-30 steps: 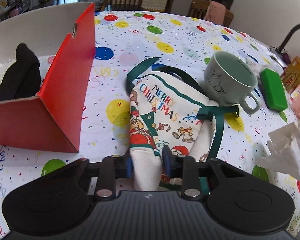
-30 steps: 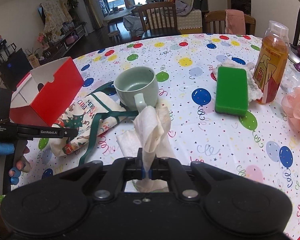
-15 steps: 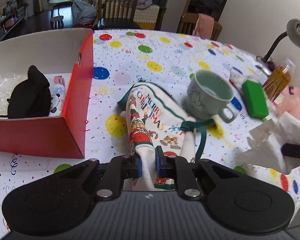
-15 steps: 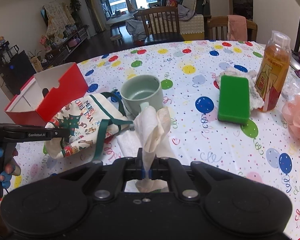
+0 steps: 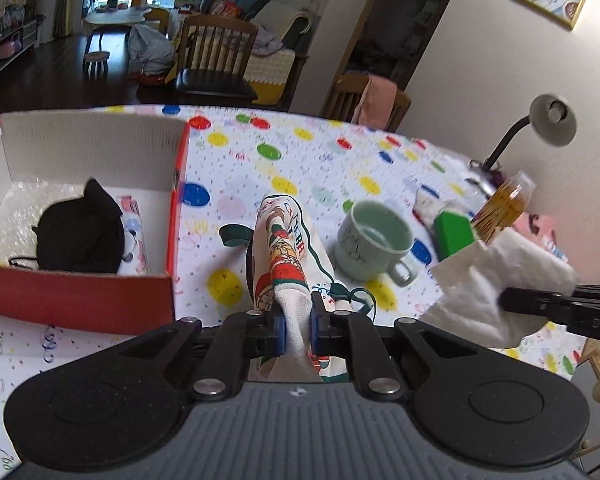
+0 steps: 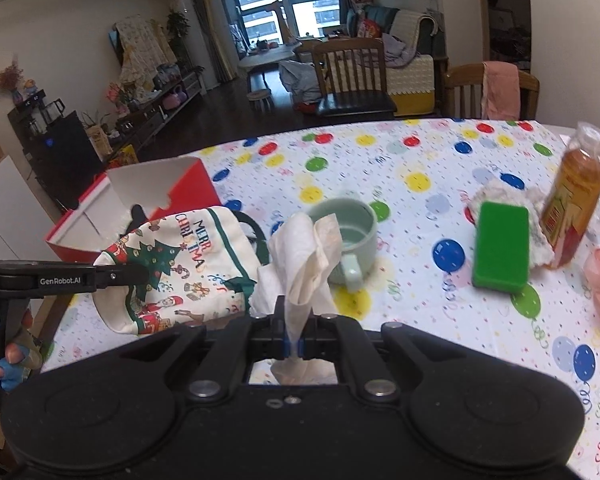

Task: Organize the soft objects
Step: 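Lift and carry the bag and tissue over the red shoebox with both tools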

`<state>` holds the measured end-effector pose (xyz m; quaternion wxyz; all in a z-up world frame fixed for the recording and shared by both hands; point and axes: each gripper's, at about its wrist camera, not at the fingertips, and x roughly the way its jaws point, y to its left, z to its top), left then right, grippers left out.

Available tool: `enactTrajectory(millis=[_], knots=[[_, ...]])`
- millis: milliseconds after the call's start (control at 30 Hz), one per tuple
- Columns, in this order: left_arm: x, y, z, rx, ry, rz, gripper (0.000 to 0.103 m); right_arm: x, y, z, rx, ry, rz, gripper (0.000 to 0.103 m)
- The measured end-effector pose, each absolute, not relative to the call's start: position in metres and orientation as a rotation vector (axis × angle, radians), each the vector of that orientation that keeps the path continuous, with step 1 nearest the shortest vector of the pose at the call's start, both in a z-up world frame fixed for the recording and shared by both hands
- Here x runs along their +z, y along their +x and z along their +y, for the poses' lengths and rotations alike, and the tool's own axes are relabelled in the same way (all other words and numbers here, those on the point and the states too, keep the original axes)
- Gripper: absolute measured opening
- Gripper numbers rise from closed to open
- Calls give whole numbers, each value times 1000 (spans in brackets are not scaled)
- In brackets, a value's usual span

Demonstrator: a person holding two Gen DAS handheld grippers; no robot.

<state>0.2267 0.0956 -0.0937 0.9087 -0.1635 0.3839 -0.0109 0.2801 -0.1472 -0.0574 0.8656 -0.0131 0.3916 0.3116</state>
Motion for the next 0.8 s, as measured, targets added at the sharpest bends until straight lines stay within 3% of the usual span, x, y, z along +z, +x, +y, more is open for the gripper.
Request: enactTrajectory(millis=[800], knots=[[8, 186, 210, 81, -310, 559, 11, 29, 289, 1, 842, -69, 627, 3]])
